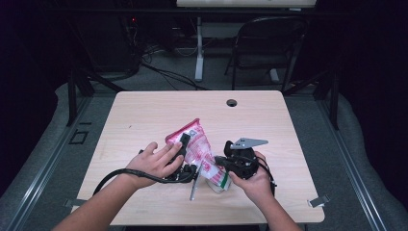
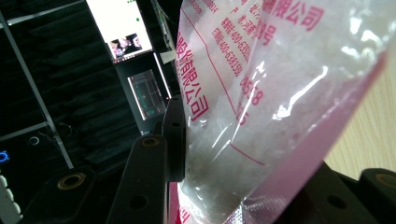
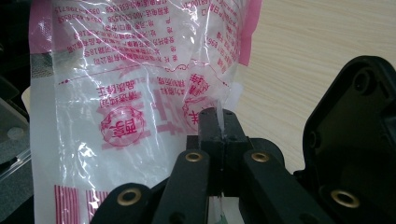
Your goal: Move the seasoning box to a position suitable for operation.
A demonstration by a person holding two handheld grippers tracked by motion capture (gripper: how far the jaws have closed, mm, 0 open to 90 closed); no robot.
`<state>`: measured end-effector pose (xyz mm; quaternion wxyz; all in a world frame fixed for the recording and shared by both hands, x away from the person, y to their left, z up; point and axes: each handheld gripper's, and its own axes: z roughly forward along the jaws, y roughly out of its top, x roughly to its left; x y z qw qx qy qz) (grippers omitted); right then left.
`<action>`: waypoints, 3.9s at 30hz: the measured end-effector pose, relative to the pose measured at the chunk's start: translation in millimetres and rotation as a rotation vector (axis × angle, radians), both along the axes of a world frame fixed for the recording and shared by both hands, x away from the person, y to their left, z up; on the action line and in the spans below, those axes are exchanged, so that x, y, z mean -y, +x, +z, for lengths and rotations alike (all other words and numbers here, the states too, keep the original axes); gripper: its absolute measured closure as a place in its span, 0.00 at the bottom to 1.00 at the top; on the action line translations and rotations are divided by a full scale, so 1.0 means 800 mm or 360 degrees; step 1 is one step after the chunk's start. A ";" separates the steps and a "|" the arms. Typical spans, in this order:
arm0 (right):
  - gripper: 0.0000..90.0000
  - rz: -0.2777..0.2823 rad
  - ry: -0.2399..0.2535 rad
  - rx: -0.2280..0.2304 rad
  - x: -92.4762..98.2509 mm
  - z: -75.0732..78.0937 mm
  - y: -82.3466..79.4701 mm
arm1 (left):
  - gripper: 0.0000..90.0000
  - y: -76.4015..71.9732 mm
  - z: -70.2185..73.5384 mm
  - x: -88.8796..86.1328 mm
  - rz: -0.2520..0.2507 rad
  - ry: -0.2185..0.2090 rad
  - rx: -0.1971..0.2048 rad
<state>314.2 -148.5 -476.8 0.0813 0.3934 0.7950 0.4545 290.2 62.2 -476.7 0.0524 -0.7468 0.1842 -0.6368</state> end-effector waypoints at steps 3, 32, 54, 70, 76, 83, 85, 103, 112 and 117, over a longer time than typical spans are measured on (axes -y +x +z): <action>1.00 -0.0001 0.0000 0.0000 0.000 0.000 0.000 | 0.76 0.000 0.000 0.000 -0.0001 0.0000 -0.0001; 1.00 0.0006 0.0005 -0.0008 0.003 -0.001 -0.002 | 0.76 -0.003 0.006 0.006 -0.0019 0.0037 0.0009; 1.00 0.0007 0.0007 -0.0005 0.003 -0.001 -0.002 | 0.77 -0.003 0.009 0.009 -0.0033 0.0036 0.0015; 1.00 0.0013 0.0008 -0.0002 0.002 -0.001 -0.003 | 0.79 -0.004 0.010 0.009 -0.0040 0.0047 0.0023; 1.00 0.0011 0.0013 0.0000 0.002 -0.001 -0.004 | 0.79 -0.005 0.011 0.010 -0.0040 0.0058 0.0033; 1.00 0.0013 0.0012 0.0001 0.002 0.000 -0.004 | 0.80 -0.006 0.011 0.009 -0.0037 0.0061 0.0036; 1.00 0.0012 0.0013 0.0001 0.001 0.000 -0.004 | 0.80 -0.005 0.011 0.009 -0.0038 0.0062 0.0038; 1.00 0.0014 0.0015 0.0000 0.001 0.000 -0.005 | 0.80 -0.006 0.013 0.012 -0.0050 0.0069 0.0050; 1.00 0.0020 0.0014 -0.0002 0.000 -0.002 -0.005 | 0.81 -0.006 0.013 0.012 -0.0047 0.0085 0.0054; 1.00 0.0019 0.0016 -0.0001 0.001 -0.002 -0.005 | 0.81 -0.006 0.013 0.013 -0.0054 0.0080 0.0056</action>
